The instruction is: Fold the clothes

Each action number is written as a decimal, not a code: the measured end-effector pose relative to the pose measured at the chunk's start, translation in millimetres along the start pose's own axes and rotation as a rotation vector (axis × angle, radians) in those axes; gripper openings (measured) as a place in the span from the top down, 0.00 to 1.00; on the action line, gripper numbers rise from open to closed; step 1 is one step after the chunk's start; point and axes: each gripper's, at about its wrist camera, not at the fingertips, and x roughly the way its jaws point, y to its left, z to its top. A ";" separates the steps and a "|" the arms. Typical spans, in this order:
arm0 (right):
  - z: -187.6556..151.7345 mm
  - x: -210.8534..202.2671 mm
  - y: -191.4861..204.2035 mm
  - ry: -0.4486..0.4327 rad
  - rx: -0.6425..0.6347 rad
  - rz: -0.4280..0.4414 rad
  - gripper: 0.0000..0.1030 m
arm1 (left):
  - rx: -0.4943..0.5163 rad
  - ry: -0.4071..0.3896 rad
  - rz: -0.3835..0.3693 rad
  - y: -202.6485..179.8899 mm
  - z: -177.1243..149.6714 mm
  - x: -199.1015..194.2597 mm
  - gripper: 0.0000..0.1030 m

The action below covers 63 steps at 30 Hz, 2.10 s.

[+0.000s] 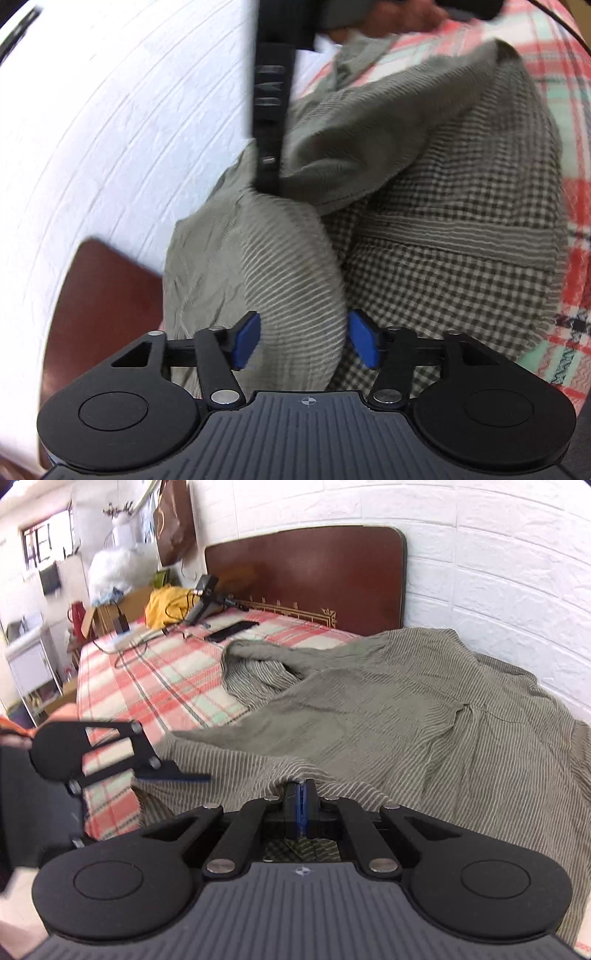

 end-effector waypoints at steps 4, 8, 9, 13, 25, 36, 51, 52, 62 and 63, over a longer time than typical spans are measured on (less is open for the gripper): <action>5.3 0.0 -3.2 -0.008 0.019 0.006 0.99 | -0.004 -0.010 0.008 -5.1 3.5 -2.5 0.29; 5.9 3.5 -3.5 0.001 0.036 0.024 0.99 | -0.046 0.035 0.083 -1.8 6.3 13.1 0.66; 4.6 3.9 -2.3 0.006 0.032 0.015 0.97 | -0.111 0.035 0.060 9.0 7.4 13.7 0.89; -2.4 -1.4 3.5 0.002 -0.005 -0.036 0.82 | -0.369 0.018 -0.030 53.7 10.8 11.2 1.00; -76.2 -41.3 66.1 -0.152 -0.166 -0.245 0.54 | -0.829 -0.112 -0.087 143.0 -3.3 -29.6 1.00; -111.1 28.8 90.6 -0.083 -0.361 -0.582 0.57 | -0.888 -0.149 -0.095 156.9 -11.1 -45.3 0.93; -64.3 -139.4 65.6 -0.087 -0.157 -0.190 0.98 | -0.726 0.000 -0.113 97.5 -66.5 -87.6 0.82; -66.7 -142.0 69.8 -0.066 -0.176 -0.176 0.98 | -0.720 0.008 -0.123 89.2 -68.8 -91.1 0.82; -126.3 -100.9 80.6 0.234 -0.128 -0.058 0.95 | -0.763 0.194 -0.259 34.3 -106.8 -72.8 0.70; -132.4 -96.7 79.6 0.249 -0.114 -0.052 0.94 | -0.757 0.212 -0.260 31.5 -110.8 -70.9 0.68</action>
